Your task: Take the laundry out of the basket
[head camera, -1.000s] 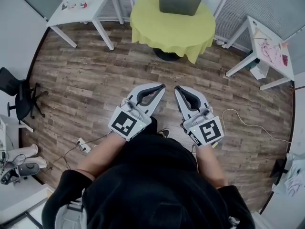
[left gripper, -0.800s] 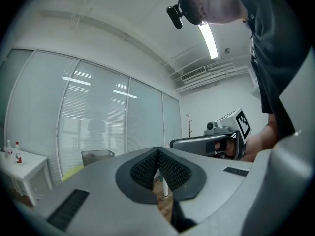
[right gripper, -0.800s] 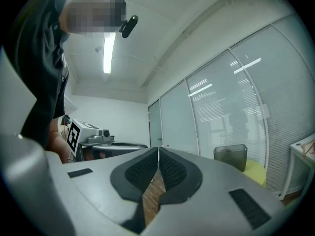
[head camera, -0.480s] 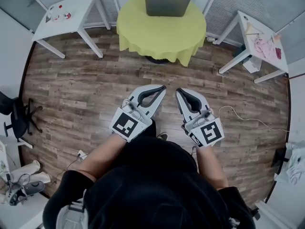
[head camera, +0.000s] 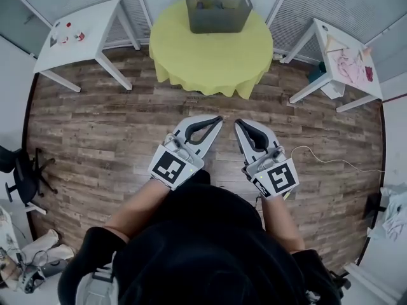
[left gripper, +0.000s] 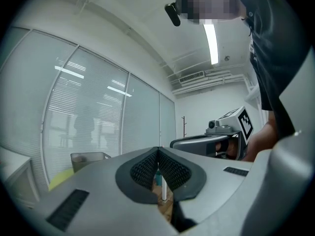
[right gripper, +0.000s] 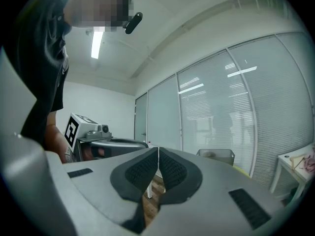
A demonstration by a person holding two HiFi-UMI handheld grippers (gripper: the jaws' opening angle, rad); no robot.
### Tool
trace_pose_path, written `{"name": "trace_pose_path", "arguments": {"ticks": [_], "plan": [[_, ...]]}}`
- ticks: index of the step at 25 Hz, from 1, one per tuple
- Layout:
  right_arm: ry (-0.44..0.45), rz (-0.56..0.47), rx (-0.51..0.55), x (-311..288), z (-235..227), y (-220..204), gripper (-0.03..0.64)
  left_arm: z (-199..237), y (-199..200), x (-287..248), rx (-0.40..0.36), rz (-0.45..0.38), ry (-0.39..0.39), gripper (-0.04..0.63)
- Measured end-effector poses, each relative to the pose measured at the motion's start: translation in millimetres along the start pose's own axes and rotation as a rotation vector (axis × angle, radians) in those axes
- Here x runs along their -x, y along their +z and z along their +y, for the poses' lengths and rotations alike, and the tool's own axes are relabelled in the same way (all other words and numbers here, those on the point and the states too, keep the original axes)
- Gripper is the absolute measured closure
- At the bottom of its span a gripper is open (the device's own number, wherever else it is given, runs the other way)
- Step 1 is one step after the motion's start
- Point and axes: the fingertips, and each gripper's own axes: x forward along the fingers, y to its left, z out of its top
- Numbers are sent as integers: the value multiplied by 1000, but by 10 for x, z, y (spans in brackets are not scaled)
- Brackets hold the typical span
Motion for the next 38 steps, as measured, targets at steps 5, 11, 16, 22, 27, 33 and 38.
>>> {"name": "trace_pose_path", "arguments": {"ticks": [5, 11, 16, 22, 27, 33, 38], "plan": [[-3, 11, -5, -401, -114, -44, 594, 409, -18, -66, 22, -7, -14, 586], [-22, 30, -15, -720, -245, -122, 594, 774, -89, -86, 55, -12, -24, 586], [-18, 43, -15, -883, -276, -170, 594, 955, -198, -70, 64, 21, -23, 586], [6, 42, -19, -1012, -410, -209, 594, 1084, -242, -178, 58, 36, -17, 586], [31, 35, -25, -1052, -627, -212, 594, 1141, -225, -382, 43, 42, 1, 586], [64, 24, -34, -1033, -1106, -202, 594, 1197, -204, -840, 43, 48, 36, 586], [98, 16, -39, -978, -1579, -181, 594, 1220, -146, -1324, 16, 66, 60, 586]]}}
